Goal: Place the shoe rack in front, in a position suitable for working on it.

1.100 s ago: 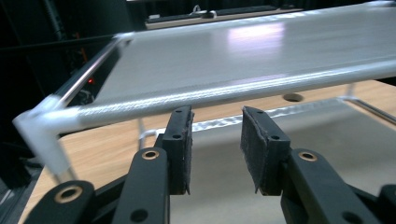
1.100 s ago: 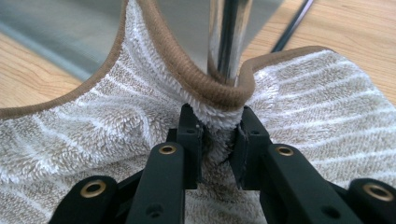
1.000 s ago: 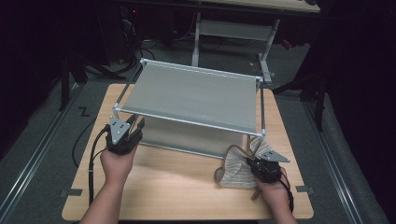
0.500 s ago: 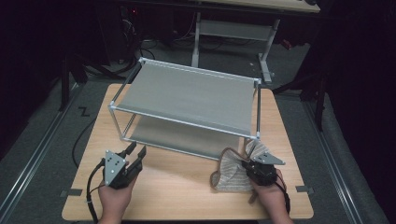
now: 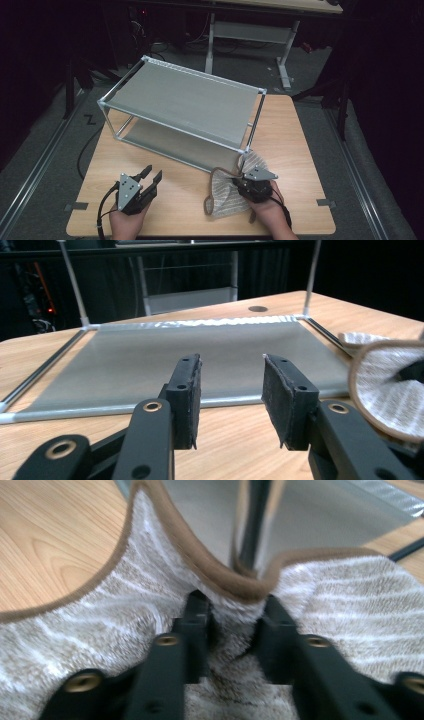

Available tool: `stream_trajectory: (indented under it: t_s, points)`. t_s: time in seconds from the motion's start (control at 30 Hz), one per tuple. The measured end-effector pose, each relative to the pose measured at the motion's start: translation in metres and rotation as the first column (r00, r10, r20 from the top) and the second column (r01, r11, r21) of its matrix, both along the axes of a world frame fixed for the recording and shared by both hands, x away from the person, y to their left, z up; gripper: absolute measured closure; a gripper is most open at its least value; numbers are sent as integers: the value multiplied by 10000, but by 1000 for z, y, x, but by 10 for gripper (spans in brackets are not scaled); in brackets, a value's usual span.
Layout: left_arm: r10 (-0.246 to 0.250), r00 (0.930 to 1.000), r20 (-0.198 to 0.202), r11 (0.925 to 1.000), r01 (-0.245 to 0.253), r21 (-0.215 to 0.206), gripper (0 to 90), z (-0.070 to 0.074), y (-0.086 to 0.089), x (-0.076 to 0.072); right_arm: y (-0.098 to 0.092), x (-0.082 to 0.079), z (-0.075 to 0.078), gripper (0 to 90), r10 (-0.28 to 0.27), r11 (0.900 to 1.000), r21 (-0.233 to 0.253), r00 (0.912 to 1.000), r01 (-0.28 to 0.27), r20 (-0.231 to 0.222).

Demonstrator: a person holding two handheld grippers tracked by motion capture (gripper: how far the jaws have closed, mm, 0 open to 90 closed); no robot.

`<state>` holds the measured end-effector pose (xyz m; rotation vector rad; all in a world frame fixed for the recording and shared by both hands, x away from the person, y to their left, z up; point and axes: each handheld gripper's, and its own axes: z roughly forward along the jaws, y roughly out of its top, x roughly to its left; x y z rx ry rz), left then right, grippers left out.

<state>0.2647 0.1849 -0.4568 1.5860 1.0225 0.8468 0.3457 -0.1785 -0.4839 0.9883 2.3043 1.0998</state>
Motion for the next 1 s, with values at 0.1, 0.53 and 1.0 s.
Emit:
stream_trajectory:
  t_s: [0.1,0.53,1.0]
  points:
    - [-126,9999,-27,9998,127,143,588,-1,-4,-1,-5,-6,4,555,-106,9996,279,9999,108,-76]
    - [-465,9988,-167,9988,467,122,585,-4,-13,1,-78,-15,-6,595,-2328,9695,-827,9724,2309,-144]
    - [-575,9979,-282,9981,581,193,585,-7,-16,2,-111,-19,14,495,-3738,9253,678,9275,3731,-19]
